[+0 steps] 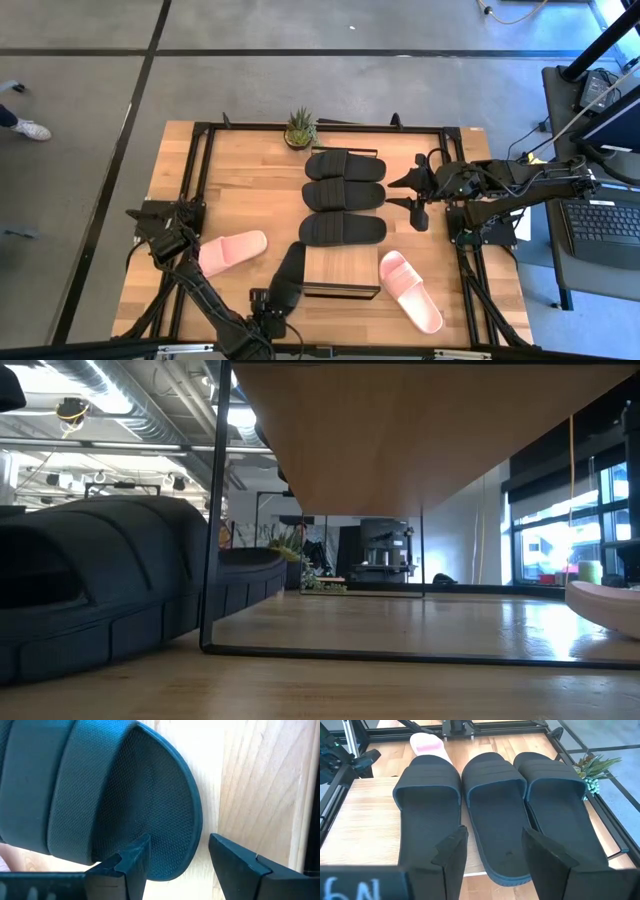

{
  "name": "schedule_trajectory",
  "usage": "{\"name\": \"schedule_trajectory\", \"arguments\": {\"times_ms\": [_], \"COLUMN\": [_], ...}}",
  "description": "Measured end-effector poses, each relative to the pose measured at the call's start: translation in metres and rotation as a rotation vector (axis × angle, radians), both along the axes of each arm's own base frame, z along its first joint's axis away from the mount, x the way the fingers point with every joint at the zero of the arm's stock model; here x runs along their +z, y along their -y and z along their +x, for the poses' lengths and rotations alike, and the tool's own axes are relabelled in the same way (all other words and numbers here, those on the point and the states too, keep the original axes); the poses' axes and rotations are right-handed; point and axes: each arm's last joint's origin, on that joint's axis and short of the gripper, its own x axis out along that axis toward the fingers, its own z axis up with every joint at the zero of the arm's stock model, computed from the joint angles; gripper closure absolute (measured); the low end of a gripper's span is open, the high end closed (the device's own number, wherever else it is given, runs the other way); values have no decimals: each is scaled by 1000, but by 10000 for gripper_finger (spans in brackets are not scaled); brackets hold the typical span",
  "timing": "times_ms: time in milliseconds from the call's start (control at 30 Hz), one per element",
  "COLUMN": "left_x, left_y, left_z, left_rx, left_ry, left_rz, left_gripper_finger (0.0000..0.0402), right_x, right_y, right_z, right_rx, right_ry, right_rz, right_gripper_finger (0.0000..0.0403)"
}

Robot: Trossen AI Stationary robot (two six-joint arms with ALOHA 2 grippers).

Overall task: Pick and place slides into the shelf
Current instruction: Put the black slipper on the shelf

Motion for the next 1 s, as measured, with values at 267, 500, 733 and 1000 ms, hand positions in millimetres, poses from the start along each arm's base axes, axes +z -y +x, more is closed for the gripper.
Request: {"name": "schedule_trajectory", "arguments": {"times_ms": [267,500,733,1000], "left_x": [-1,-1,-1,-2], "left_y": [1,1,1,0], "left_z": [0,0,0,0], "left_rx": [-1,-2,-9,-7], "left_ry": [3,10,7,8], "left_rz": [-3,3,8,16], "left_gripper_finger": [207,207,213,292], "right_x": [0,0,-2,-2], "right_y": [0,0,0,0], "right_z": [0,0,-1,-1], "right_rx": [0,11,14,13], "right_ry": [0,-5,-26,-28], "right_rz": [0,-18,-25,-24], "right_gripper_finger": [216,216,216,216]}}
